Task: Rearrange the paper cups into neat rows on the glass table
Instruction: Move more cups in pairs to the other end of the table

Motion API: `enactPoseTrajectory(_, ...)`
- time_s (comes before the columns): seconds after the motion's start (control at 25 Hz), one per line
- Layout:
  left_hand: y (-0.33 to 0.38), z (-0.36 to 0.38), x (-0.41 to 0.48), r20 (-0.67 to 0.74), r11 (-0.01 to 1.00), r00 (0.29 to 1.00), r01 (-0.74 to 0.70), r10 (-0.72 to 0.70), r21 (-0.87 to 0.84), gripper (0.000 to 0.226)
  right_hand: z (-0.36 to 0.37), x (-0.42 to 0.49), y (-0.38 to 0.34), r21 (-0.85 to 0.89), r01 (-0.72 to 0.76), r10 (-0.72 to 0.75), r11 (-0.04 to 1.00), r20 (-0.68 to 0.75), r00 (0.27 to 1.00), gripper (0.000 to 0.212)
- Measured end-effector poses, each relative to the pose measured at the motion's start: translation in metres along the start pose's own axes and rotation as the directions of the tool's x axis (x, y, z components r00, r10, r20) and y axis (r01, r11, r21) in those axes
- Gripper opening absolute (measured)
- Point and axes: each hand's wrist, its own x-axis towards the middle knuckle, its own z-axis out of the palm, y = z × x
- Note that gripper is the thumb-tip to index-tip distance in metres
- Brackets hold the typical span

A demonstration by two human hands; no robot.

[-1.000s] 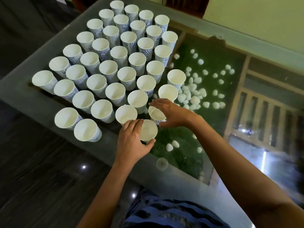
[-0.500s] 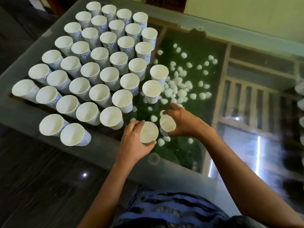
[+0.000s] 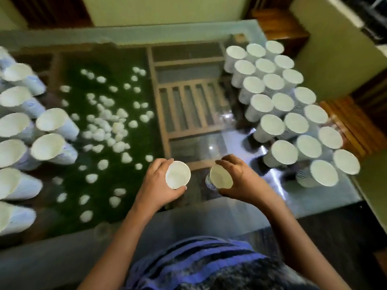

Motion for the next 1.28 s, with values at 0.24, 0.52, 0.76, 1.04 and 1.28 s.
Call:
enactPoseTrajectory(0.24,0.080,0.065,0.023,0.128,0.985,0.977,-0.171,0.170,-0.003,0.078,-0.023,-0.052,0.077,0.015,-0.202,0.203,0.979,-0.065,0.977,0.076)
enactPoseTrajectory(0.52,0.125,0.096,0.031,0.134,0.972,0.963,-0.234,0.234,-0.019,0.075,-0.037,-0.079,0.134,0.009,-0.295,0.295,0.955,-0.083,0.952,0.072)
enactPoseTrajectory(0.76,0.138,0.104,0.030,0.106,0.979,0.973,-0.204,0.205,-0.022,0.076,-0.041,-0.077,0.150,0.005,-0.262,0.262,0.965,-0.070,0.963,0.069)
enactPoseTrajectory(1.04,0.144,0.113,0.029,0.080,0.981,0.977,-0.194,0.195,-0.027,0.078,-0.047,-0.082,0.154,0.047,-0.217,0.221,0.975,-0.117,0.968,0.077)
enactPoseTrajectory(1.28,0.137,0.107,0.027,0.108,0.990,0.989,-0.091,0.102,-0.109,0.093,-0.053,-0.037,0.117,0.089,0.078,-0.069,0.993,-0.101,0.993,0.068)
